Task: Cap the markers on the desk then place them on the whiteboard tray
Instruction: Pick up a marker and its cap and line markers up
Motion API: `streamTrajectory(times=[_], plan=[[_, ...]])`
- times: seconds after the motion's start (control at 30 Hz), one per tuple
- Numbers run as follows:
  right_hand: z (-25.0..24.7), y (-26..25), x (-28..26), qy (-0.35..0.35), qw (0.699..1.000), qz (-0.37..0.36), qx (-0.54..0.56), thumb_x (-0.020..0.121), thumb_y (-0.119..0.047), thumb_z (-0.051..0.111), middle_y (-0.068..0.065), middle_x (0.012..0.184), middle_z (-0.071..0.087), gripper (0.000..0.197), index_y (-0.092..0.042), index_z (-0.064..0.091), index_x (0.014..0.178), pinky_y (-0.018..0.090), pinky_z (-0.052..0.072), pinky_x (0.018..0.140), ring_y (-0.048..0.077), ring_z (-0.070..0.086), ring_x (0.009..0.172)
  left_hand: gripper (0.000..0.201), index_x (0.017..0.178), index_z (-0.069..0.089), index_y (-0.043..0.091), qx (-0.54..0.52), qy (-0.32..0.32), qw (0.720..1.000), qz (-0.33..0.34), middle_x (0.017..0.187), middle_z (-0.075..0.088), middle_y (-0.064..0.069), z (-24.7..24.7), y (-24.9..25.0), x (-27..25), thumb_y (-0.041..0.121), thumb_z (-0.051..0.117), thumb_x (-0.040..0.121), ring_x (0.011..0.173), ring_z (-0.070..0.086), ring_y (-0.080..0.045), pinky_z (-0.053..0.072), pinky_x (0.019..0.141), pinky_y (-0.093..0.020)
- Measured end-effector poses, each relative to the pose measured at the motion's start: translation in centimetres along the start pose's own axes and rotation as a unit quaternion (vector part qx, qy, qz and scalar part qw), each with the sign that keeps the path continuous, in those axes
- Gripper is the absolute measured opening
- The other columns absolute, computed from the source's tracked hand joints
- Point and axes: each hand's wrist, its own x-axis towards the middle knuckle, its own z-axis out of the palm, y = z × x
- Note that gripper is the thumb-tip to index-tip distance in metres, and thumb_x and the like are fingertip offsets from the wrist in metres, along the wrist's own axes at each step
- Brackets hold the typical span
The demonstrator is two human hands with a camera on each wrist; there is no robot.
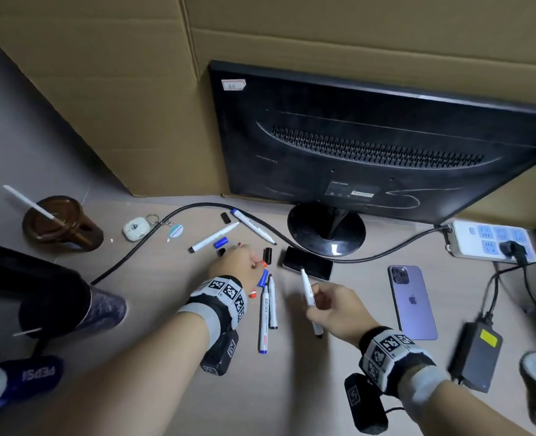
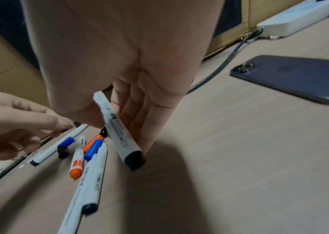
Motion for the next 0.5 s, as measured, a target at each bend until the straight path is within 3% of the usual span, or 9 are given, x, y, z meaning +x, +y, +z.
streamTrajectory(times=[0.07, 0.13, 0.3, 0.4, 0.5], plan=[[-0.4, 0.4, 0.5, 0.01, 1.0, 0.01, 0.023, 0.078, -0.003, 0.068, 0.017, 0.067, 0.07, 0.018, -0.012, 0.072, 0.092, 0.024, 0.052, 0.057, 0.02, 0.063, 0.057, 0.02, 0.106, 0.066, 0.025, 0.022, -0.001, 1.0, -0.003, 0.109, 0.067, 0.006, 0.4, 0.8, 1.2, 0.039, 0.057, 0.095, 0.084, 0.072, -0.02, 0.061, 0.079, -0.037], [-0.8, 0.7, 0.8, 0.017, 0.999, 0.013, 0.041, 0.079, -0.004, 0.067, 0.008, 0.067, 0.068, 0.02, -0.015, 0.073, 0.094, 0.028, 0.053, 0.059, 0.019, 0.064, 0.058, 0.022, 0.104, 0.066, 0.023, 0.048, 0.001, 0.999, 0.001, 0.111, 0.067, 0.002, 0.6, 1.5, 2.1, 0.039, 0.056, 0.093, 0.091, 0.07, -0.023, 0.06, 0.084, -0.04], [-1.5, 0.8, 1.7, 0.014, 0.997, 0.011, 0.072, 0.081, 0.0, 0.068, -0.004, 0.07, 0.065, 0.025, -0.017, 0.074, 0.097, 0.024, 0.052, 0.059, 0.014, 0.061, 0.057, 0.027, 0.092, 0.071, 0.022, 0.122, 0.027, 0.992, -0.004, 0.101, 0.065, 0.001, 1.6, 2.1, 4.2, 0.044, 0.057, 0.09, 0.088, 0.067, -0.024, 0.056, 0.084, -0.037], [-1.5, 1.0, 2.2, 0.013, 0.997, 0.002, 0.082, 0.082, 0.001, 0.069, -0.001, 0.07, 0.064, 0.02, -0.013, 0.072, 0.095, 0.025, 0.052, 0.061, 0.013, 0.06, 0.057, 0.039, 0.08, 0.07, 0.02, 0.181, 0.022, 0.983, -0.01, 0.085, 0.067, -0.001, 2.5, 2.2, 5.5, 0.056, 0.056, 0.085, 0.08, 0.066, -0.024, 0.053, 0.084, -0.036], [-1.7, 1.2, 2.3, 0.007, 0.995, -0.005, 0.098, 0.084, 0.003, 0.069, 0.001, 0.065, 0.063, 0.017, -0.01, 0.071, 0.095, 0.024, 0.051, 0.059, 0.015, 0.061, 0.055, 0.037, 0.081, 0.069, 0.022, 0.198, 0.016, 0.98, -0.018, 0.086, 0.068, 0.0, 3.2, 2.2, 6.3, 0.056, 0.058, 0.084, 0.086, 0.067, -0.024, 0.05, 0.088, -0.037]])
